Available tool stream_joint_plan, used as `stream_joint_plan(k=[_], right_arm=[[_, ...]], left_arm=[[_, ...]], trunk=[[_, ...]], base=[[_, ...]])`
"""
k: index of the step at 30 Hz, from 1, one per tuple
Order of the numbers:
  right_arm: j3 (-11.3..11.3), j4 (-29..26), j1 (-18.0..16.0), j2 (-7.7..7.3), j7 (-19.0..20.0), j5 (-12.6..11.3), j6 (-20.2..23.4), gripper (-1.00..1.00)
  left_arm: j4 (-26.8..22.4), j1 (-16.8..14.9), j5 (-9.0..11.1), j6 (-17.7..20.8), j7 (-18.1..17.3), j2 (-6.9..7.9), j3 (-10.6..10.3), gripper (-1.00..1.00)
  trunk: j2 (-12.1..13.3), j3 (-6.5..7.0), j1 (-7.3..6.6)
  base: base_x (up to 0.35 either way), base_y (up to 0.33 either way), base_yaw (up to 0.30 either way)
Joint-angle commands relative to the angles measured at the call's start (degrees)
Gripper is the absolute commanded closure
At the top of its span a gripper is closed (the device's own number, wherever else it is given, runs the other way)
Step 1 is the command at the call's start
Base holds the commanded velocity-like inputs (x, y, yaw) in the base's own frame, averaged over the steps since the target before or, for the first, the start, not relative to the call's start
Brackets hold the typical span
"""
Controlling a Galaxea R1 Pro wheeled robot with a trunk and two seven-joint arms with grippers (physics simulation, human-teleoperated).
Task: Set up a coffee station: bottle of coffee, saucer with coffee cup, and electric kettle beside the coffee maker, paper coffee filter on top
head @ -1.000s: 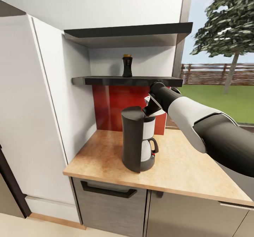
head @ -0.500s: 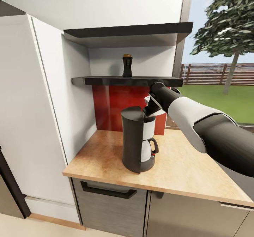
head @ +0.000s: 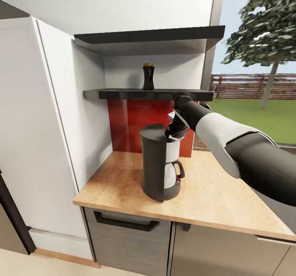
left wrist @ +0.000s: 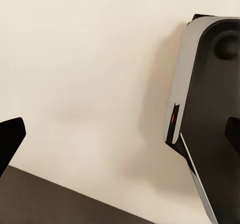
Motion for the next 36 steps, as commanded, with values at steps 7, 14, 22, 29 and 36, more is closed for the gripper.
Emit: stream_joint_plan(k=[7,14,22,29,36], right_arm=[[-0.21,-0.06,0.00,0.00,0.52,0.33,0.17,-1.00],[-0.18,-0.06,0.00,0.00,0.52,0.33,0.17,-1.00],[-0.12,-0.21,0.00,0.00,0.52,0.40,0.17,-1.00],[-0.12,-0.22,0.00,0.00,0.52,0.42,0.17,-1.00],[-0.12,-0.24,0.00,0.00,0.52,0.42,0.17,-1.00]], left_arm=[[-0.04,0.04,0.48,-0.11,-0.01,0.00,0.00,-1.00],[-0.03,0.04,0.48,-0.11,-0.01,0.00,0.00,-1.00],[0.03,0.04,0.48,-0.11,-0.01,0.00,0.00,-1.00],[0.03,0.04,0.48,-0.11,-0.01,0.00,0.00,-1.00],[0.00,0.04,0.46,-0.11,-0.01,0.00,0.00,-1.00]], trunk=[[-0.02,-0.01,0.02],[-0.02,-0.01,0.02],[-0.02,-0.01,0.02],[-0.02,-0.01,0.02],[-0.02,-0.01,0.02]], base=[[0.000,0.000,0.000],[0.000,0.000,0.000],[0.000,0.000,0.000],[0.000,0.000,0.000],[0.000,0.000,0.000]])
